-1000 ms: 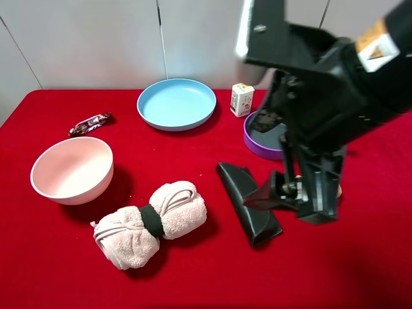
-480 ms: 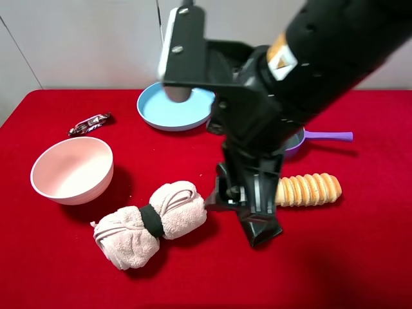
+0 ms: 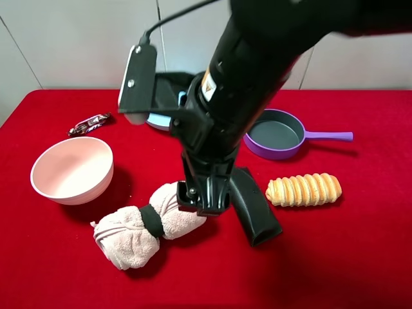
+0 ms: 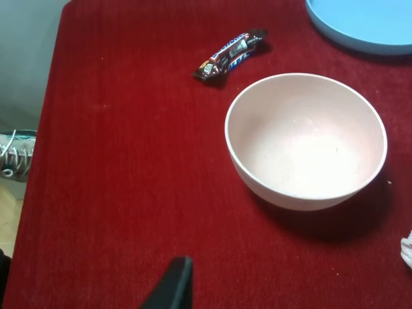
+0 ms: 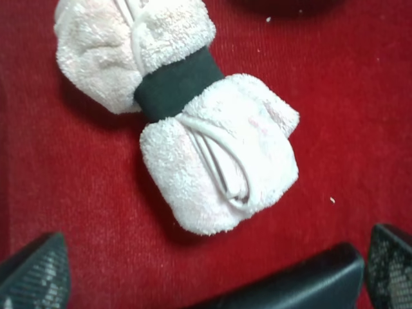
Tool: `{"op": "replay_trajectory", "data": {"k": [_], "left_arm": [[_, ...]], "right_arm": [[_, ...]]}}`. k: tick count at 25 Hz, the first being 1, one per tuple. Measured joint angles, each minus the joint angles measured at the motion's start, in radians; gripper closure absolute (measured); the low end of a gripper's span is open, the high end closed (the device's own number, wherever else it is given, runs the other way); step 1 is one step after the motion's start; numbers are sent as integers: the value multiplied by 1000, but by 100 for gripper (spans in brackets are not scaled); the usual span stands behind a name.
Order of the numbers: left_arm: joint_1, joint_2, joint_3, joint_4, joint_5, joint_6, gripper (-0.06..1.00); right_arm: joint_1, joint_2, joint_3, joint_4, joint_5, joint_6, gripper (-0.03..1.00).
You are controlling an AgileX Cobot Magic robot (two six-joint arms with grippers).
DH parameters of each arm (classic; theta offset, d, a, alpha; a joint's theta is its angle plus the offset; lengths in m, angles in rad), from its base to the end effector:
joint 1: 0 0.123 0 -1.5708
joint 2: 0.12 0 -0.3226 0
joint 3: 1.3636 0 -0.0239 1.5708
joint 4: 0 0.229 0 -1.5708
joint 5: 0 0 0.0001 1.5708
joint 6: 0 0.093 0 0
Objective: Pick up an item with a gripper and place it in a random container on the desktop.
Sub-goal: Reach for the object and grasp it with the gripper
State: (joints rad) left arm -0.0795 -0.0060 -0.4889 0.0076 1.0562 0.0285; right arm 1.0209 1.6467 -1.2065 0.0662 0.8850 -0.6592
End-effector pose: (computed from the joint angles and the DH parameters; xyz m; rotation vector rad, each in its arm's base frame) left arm -0.0594 0.0054 0.2630 0.1101 2.0420 -0.0228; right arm 0.1612 0.2721 0.2949 -2.0684 1.9169 0.1660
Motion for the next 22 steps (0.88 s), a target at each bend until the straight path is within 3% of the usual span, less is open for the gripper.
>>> {"op": "replay_trajectory", "data": {"k": [22], "left_arm": [[0, 0, 0, 0, 0, 0, -4]], "right_arm": [[0, 193, -5, -51, -123, -10, 27]]}}
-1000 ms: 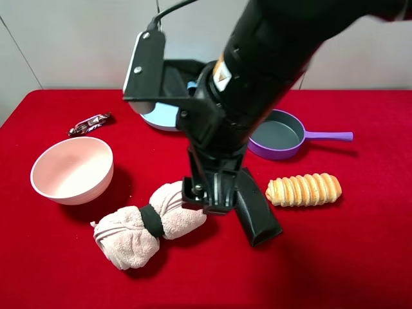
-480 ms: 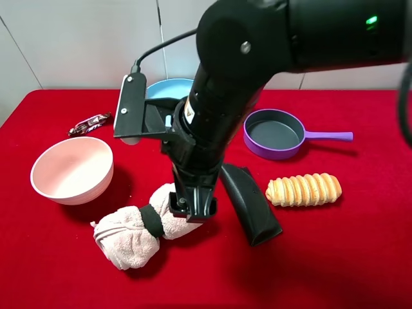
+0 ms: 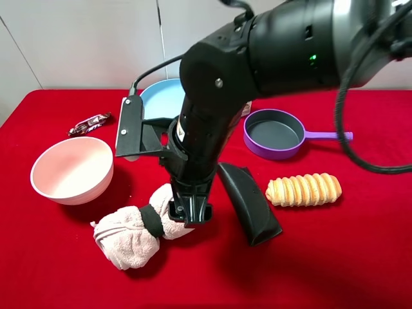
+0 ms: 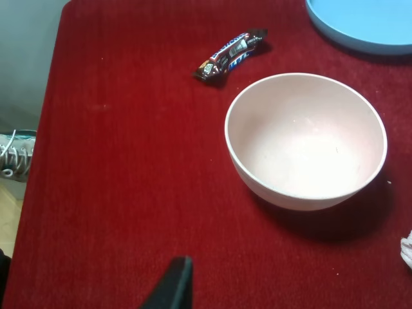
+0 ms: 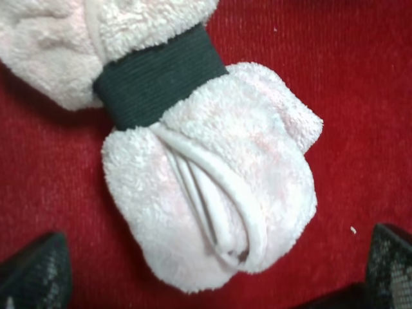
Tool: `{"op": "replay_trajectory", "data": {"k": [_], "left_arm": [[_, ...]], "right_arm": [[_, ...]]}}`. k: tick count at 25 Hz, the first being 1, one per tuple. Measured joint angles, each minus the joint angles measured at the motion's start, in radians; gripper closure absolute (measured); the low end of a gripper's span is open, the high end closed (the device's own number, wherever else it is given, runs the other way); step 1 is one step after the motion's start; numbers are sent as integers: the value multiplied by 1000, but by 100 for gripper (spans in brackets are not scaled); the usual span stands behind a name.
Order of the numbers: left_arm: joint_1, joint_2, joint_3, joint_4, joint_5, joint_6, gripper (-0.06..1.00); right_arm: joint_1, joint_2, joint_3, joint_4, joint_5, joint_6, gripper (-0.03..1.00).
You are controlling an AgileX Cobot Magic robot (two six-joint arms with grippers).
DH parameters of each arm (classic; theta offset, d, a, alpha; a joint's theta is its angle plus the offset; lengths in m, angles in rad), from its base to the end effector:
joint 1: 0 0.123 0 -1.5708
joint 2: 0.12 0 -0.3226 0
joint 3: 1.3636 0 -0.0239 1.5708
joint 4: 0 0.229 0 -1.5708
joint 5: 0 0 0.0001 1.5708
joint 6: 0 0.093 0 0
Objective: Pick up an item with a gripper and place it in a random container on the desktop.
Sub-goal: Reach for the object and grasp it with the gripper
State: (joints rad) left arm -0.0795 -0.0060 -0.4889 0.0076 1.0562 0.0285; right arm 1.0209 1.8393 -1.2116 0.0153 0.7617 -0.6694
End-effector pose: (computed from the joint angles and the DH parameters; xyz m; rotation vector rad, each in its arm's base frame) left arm -0.0594 0.0054 0.2630 0.1101 2.0420 -0.0228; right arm 0.1849 0.3036 0.2345 -2.1437 1.9203 0.0851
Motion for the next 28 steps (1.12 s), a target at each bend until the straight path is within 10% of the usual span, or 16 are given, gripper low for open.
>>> {"op": "replay_trajectory", "data": {"k": [28], "left_arm": [[0, 0, 0, 0, 0, 0, -4]], "right_arm": [[31, 202, 0, -34, -131, 0, 27]]}}
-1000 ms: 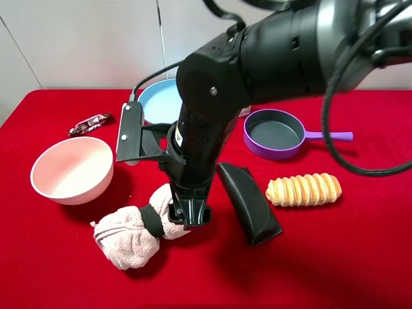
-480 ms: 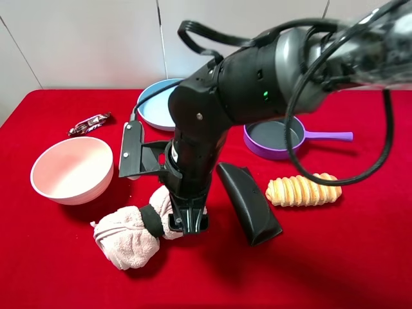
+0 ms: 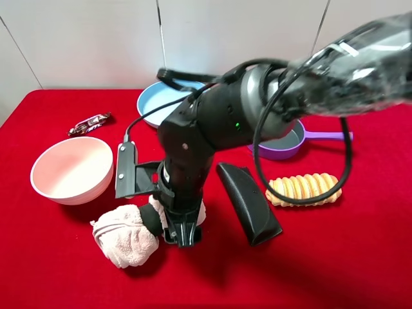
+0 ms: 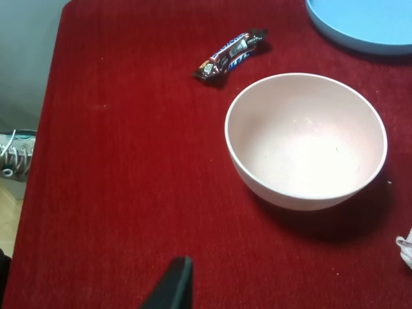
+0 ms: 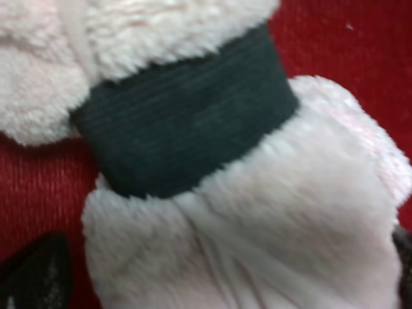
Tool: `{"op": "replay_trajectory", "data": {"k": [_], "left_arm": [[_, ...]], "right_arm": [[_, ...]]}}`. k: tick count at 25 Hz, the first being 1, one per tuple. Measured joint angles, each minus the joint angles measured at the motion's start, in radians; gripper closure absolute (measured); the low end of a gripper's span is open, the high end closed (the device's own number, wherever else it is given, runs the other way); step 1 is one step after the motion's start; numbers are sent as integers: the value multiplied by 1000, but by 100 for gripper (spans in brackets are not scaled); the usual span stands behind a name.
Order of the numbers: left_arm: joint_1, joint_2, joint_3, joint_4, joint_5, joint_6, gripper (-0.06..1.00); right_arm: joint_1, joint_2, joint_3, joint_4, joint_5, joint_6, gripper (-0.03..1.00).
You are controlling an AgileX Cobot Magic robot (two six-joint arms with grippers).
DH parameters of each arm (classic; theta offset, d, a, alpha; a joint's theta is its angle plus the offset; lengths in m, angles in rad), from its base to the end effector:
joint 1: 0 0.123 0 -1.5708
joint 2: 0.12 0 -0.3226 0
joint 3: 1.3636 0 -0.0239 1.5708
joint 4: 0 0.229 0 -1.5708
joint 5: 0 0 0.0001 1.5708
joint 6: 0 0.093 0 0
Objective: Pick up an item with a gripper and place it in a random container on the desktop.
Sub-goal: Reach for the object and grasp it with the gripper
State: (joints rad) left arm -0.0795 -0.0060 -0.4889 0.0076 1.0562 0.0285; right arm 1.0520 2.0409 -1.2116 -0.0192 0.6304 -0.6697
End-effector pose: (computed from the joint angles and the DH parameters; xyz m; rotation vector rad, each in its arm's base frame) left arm -0.0594 0.0054 0.2630 0.1101 2.0420 -0.0228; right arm 0.1907 0.3318 0.1627 -2.2467 1.9029 0.0370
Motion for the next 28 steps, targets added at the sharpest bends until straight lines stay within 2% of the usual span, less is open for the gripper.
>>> {"op": "replay_trajectory", "data": {"k": [15, 17, 19, 21, 22, 28], "left_arm": [[0, 0, 0, 0, 0, 0, -4], [0, 0, 0, 0, 0, 0, -4], [0, 0, 0, 0, 0, 0, -4], [0, 0, 0, 0, 0, 0, -4], [0, 0, 0, 0, 0, 0, -4], [0, 0, 0, 0, 0, 0, -4]], "right_arm": [[9, 36, -1, -3, -50, 0, 28], [9, 41, -1, -4, -52, 0, 35], [9, 41, -3, -5, -53, 0, 48], [9, 41, -3, -5, -51, 0, 66], [9, 41, -4, -5, -49, 0, 69], [9, 41, -4, -1, -48, 3, 69]]}}
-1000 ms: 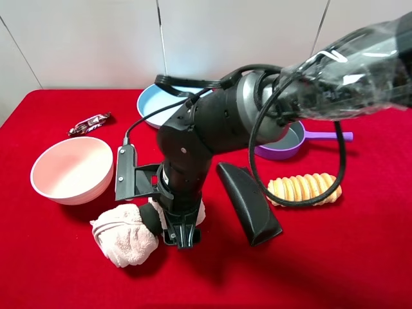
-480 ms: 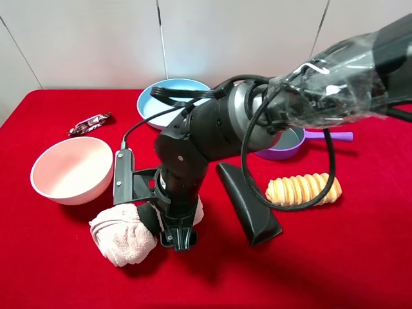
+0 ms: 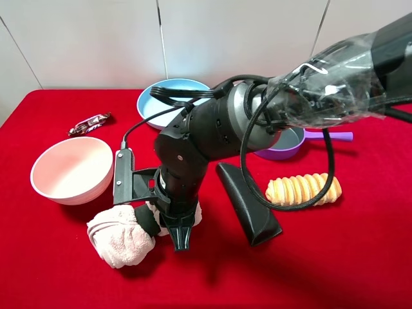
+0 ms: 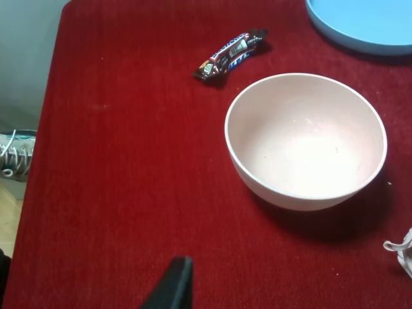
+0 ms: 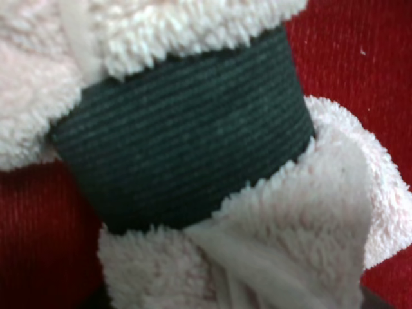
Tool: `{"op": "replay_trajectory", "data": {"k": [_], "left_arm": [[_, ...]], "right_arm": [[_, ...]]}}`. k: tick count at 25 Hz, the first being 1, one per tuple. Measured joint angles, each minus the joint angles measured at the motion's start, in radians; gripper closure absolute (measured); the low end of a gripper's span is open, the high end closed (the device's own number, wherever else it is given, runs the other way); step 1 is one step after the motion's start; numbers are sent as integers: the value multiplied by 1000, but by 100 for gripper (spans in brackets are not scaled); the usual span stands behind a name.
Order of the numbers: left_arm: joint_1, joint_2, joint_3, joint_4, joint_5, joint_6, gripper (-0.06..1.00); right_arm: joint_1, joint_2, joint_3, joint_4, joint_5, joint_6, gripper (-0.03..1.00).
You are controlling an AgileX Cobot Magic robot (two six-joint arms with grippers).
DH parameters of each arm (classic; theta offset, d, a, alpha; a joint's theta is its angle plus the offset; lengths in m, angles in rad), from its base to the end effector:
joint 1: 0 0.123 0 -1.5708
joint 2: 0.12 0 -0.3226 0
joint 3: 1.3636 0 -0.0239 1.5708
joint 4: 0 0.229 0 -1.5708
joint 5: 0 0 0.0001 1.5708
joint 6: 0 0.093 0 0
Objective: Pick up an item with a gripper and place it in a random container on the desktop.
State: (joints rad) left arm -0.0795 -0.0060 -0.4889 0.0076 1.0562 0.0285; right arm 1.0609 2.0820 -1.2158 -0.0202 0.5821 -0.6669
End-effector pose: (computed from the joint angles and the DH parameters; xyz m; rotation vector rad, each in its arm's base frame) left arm -0.0594 0.0054 0.2630 0.1101 2.0420 -0.0228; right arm 0.1910 0.3394 0.1486 -2.2452 1.8874 0.0419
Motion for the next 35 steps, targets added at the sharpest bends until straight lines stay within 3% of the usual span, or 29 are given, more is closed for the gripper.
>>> {"op": "replay_trajectory", "data": {"k": [8, 25, 35], "left_arm": [[0, 0, 0, 0, 0, 0, -4], [0, 0, 0, 0, 0, 0, -4], [0, 0, 0, 0, 0, 0, -4]], "right_arm": [[0, -1, -8, 1, 14, 23, 69], [-11, 0, -309, 42, 368, 46, 69], [-90, 0, -482, 46, 485, 0, 69]]}}
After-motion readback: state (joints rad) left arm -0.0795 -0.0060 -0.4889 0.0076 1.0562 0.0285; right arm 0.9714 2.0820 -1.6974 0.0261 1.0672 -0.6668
